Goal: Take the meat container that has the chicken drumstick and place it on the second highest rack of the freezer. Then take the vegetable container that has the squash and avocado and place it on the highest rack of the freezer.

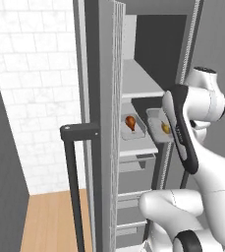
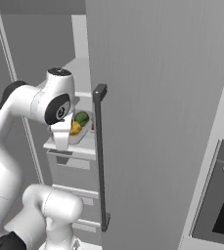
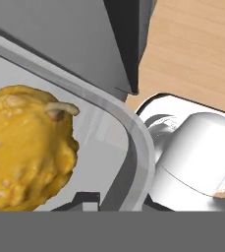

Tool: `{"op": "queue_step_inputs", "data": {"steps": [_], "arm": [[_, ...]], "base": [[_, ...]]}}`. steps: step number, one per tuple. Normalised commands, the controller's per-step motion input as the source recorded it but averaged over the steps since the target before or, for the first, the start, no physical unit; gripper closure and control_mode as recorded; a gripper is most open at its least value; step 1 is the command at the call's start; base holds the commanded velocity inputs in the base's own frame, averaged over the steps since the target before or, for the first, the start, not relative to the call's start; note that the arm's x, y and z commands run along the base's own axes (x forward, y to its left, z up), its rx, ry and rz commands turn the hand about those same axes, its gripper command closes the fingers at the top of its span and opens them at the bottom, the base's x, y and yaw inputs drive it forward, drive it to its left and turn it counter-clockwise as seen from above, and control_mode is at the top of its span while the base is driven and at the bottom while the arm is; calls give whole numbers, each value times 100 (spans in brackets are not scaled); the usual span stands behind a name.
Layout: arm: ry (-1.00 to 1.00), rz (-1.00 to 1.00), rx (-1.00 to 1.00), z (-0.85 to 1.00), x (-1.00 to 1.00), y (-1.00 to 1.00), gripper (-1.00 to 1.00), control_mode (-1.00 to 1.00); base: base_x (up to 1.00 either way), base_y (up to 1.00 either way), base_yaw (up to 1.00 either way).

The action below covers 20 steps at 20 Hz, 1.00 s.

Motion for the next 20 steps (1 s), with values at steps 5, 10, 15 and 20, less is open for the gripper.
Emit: {"op": "queue_step_inputs", "data": {"steps": [5,10,15,20], "arm": [[-22,1,0,58,-24,0,100,-100],[-33,0,2,53,3,0,100,-100],[-16,12,5,25,50,8,100,-100],[-17,26,0,6,54,15,100,-100]], "base": [[0,0,0],[0,0,0],[0,0,0],[0,0,0]]}}
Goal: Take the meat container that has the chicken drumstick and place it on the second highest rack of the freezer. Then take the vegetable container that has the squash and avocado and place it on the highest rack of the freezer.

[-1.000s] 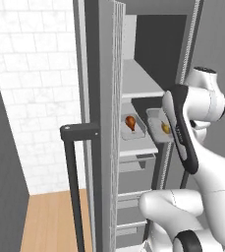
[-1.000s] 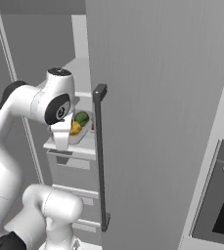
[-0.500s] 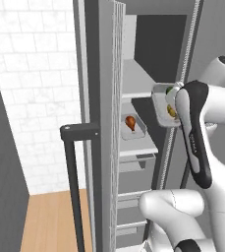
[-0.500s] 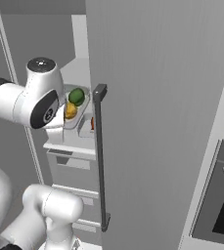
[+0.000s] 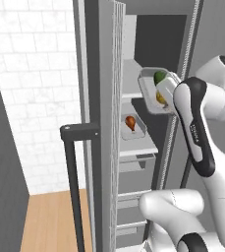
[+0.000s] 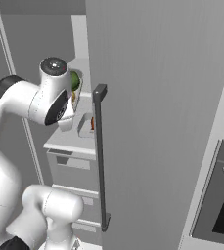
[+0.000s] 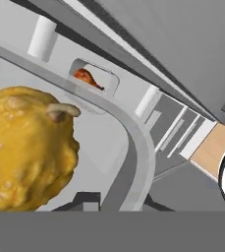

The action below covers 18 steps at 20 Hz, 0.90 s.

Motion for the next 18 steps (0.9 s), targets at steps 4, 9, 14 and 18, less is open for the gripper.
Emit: {"op": "queue_step_inputs", "data": {"steps": [4,9,14,18], "arm": [[-5,8,0,11,74,6,100,-100],[-1,0,-2,16,85,33,100,-100],[0,-1,0,14,76,21,100,-100],[0,-8,0,6,86,1,100,-100]], "base": [[0,0,0],[0,0,0],[0,0,0],[0,0,0]]}}
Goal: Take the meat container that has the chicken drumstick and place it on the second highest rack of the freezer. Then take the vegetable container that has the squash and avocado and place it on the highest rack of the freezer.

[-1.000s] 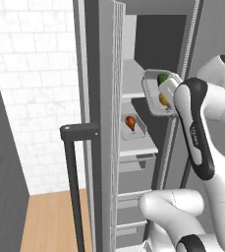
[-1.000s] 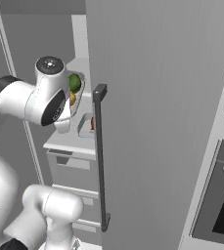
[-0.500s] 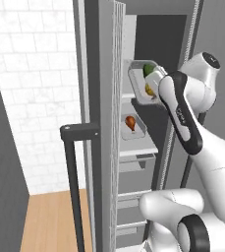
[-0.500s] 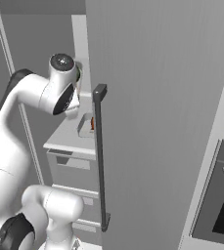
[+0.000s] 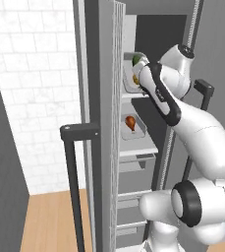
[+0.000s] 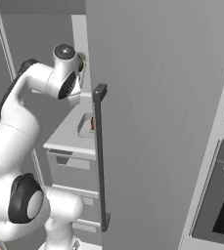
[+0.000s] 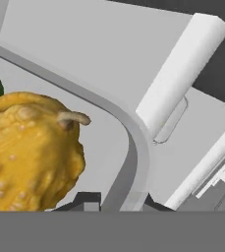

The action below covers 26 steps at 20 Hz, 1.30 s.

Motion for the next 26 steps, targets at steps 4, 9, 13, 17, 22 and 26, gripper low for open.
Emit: {"op": "queue_step_inputs", "data": {"steps": [4,9,13,17,22,26], "arm": [[0,-11,0,0,79,0,100,-100],[0,-8,0,-7,64,0,100,-100],[0,-4,0,-17,55,0,100,-100],[0,0,0,-29,50,0,100,-100],[-9,0,0,-8,43,0,100,-100],[-11,0,0,-8,41,1,100,-100]], "base": [[0,0,0],[0,0,0],[0,0,0],[0,0,0],[0,0,0],[0,0,0]]}}
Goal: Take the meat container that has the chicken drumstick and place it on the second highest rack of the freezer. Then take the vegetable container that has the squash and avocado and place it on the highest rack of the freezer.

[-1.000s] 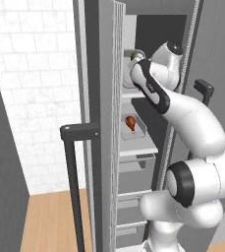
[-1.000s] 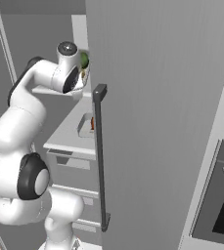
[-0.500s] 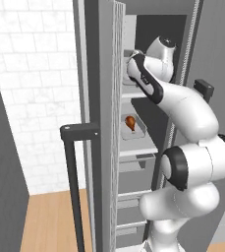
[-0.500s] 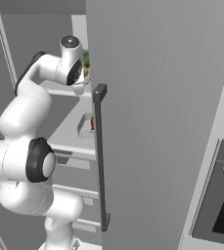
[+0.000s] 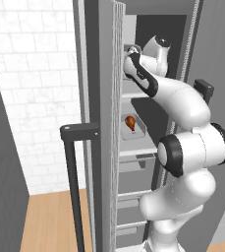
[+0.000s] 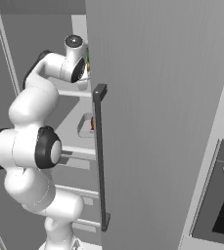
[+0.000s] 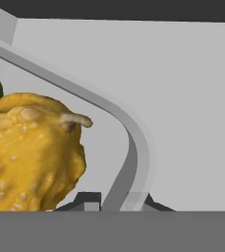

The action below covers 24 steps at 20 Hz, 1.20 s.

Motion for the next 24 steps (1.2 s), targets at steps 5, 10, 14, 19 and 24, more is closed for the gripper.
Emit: {"op": "queue_step_inputs", "data": {"steps": [5,10,14,19,24], "arm": [[-4,0,0,0,0,0,100,-100],[0,0,0,0,0,0,100,-100],[0,0,0,0,0,0,-100,-100],[0,0,0,0,0,0,-100,-100],[0,0,0,0,0,0,-100,-100]], "base": [[0,0,0],[0,0,0],[0,0,0],[0,0,0],[0,0,0]]}}
